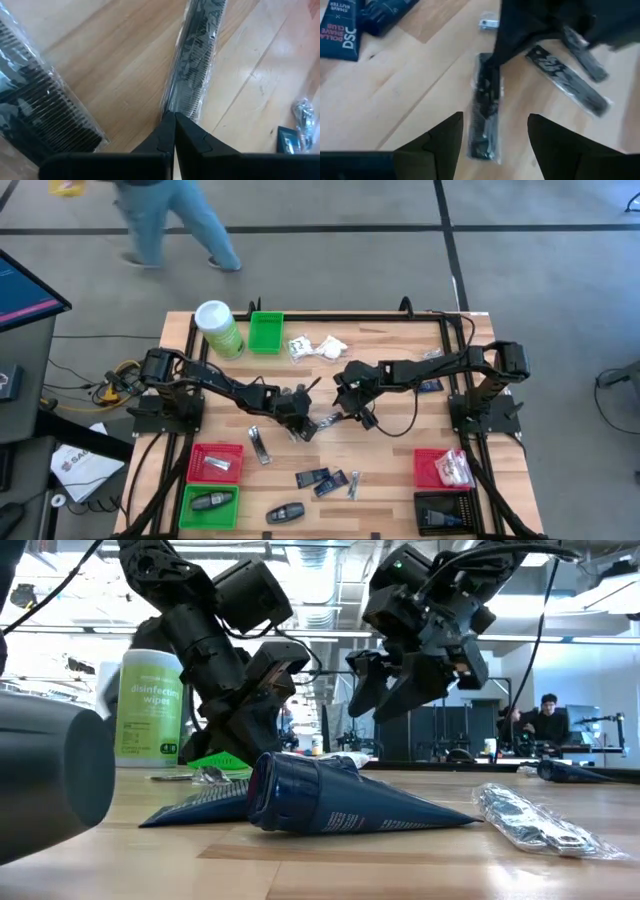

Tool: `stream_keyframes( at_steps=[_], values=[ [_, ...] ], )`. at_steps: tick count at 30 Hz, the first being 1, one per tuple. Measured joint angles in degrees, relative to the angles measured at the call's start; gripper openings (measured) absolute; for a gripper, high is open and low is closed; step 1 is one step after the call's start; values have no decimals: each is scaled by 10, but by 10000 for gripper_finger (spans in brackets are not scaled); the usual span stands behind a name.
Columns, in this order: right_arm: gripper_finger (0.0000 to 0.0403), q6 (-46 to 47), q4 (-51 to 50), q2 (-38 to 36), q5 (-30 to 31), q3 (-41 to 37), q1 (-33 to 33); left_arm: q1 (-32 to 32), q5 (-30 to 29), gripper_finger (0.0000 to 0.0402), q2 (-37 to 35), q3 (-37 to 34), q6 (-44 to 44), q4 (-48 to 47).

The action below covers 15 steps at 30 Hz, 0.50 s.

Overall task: Pick & Place Travel size toiletries
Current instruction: Put the black comb into the top green bin

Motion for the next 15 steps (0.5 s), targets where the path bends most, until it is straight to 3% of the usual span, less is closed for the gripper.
stream_keyframes(
  at_steps=[9,15],
  values=[
    [218,11,7,27,22,0,33,-13,-86,0,-50,-6,34,-15],
    [226,31,42,27,55,0,25,-13,-94,0,-68,-5,40,-11]
  ],
)
